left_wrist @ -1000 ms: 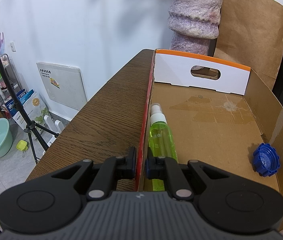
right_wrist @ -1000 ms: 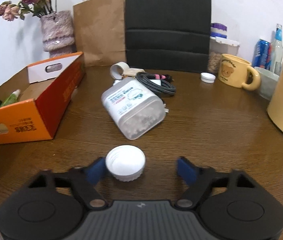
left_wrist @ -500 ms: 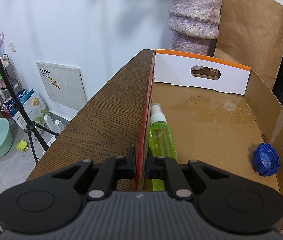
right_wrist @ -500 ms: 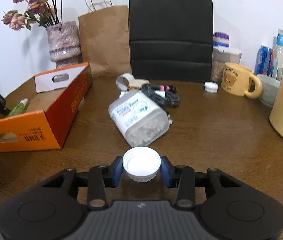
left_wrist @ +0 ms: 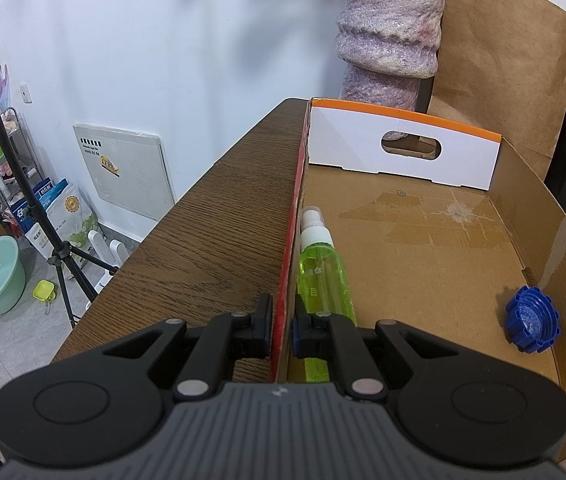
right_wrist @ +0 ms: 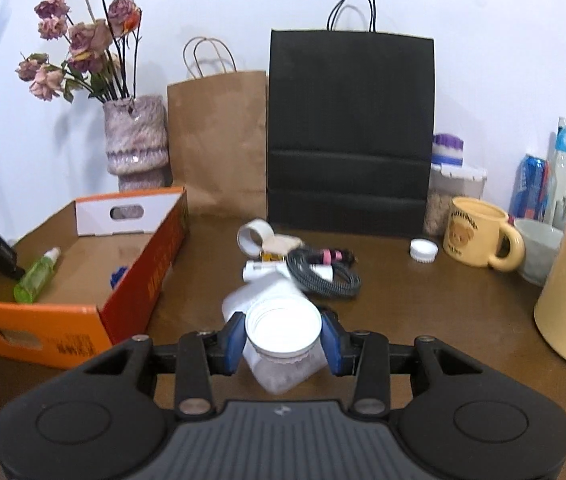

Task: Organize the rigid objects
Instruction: 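Carry the white cap over the orange box and open the right gripper, then move the right tool back to the white cotton-swab container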

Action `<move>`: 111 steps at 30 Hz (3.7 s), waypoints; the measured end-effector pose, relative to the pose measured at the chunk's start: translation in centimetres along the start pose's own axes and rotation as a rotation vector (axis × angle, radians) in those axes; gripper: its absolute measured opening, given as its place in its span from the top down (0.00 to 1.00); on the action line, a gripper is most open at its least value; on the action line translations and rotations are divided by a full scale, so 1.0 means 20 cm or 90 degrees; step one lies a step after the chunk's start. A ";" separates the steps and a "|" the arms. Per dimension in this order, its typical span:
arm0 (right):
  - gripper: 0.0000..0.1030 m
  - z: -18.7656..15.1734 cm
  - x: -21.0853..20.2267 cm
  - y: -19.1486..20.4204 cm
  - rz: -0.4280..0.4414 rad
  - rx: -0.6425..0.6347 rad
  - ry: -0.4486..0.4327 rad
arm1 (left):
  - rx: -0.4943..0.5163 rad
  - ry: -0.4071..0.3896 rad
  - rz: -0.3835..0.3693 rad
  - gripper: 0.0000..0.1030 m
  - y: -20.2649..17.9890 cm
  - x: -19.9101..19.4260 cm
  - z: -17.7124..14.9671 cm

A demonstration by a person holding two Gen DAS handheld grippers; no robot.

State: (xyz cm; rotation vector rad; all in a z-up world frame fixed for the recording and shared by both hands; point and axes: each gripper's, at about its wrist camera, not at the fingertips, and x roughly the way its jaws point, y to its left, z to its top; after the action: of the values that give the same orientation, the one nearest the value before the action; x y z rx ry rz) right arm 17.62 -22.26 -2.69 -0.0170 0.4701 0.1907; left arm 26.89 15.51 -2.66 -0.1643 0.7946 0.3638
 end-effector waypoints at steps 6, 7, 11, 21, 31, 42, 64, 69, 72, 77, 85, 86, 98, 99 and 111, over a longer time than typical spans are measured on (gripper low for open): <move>0.62 0.09 0.09 0.05 0.017 -0.009 -0.017 | 0.000 0.000 0.000 0.91 0.00 0.00 0.00; 0.62 0.12 0.11 0.07 0.024 -0.014 -0.022 | -0.001 0.000 0.000 0.91 0.00 0.00 0.00; 0.62 0.19 0.18 0.18 0.050 -0.027 -0.038 | -0.001 0.000 -0.001 0.91 0.00 0.00 0.00; 0.62 0.40 0.41 0.55 0.157 -0.050 -0.060 | -0.001 0.000 -0.001 0.91 0.00 0.00 0.00; 0.62 0.51 0.65 0.86 0.227 -0.039 -0.021 | -0.001 0.000 -0.001 0.91 0.00 0.00 0.00; 0.62 0.48 0.73 0.93 0.252 -0.055 0.022 | 0.001 -0.002 0.001 0.91 0.00 0.01 0.00; 0.14 0.48 0.75 0.90 0.246 -0.042 0.040 | 0.001 -0.002 0.001 0.91 0.00 0.01 0.00; 0.02 0.49 0.76 0.89 0.244 -0.026 0.050 | 0.001 -0.002 0.001 0.91 0.00 0.01 0.00; 0.02 0.49 0.77 0.88 0.241 -0.016 0.057 | 0.001 -0.002 0.001 0.91 0.00 0.01 0.00; 0.00 0.49 0.77 0.88 0.241 -0.009 0.056 | 0.001 -0.002 0.001 0.91 0.00 0.01 0.00; 0.00 0.49 0.77 0.88 0.242 -0.008 0.053 | 0.001 -0.002 0.001 0.91 0.00 0.01 0.00; 0.00 0.49 0.77 0.88 0.242 -0.009 0.051 | 0.001 -0.002 0.001 0.91 0.00 0.01 0.00; 0.00 0.51 0.66 0.83 0.202 -0.044 -0.013 | 0.001 -0.002 0.001 0.91 0.00 0.01 0.00; 0.00 0.52 0.64 0.82 0.199 -0.045 -0.016 | 0.001 -0.002 0.001 0.91 0.00 0.01 0.00; 0.00 0.51 0.48 0.53 0.131 -0.059 -0.054 | 0.001 -0.002 0.001 0.91 0.00 0.01 0.00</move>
State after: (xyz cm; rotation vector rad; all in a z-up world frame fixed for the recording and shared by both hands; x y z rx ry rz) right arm 28.62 -9.61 2.31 -0.0513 0.3769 0.4138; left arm 27.02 15.55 -2.73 -0.1610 0.7921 0.3643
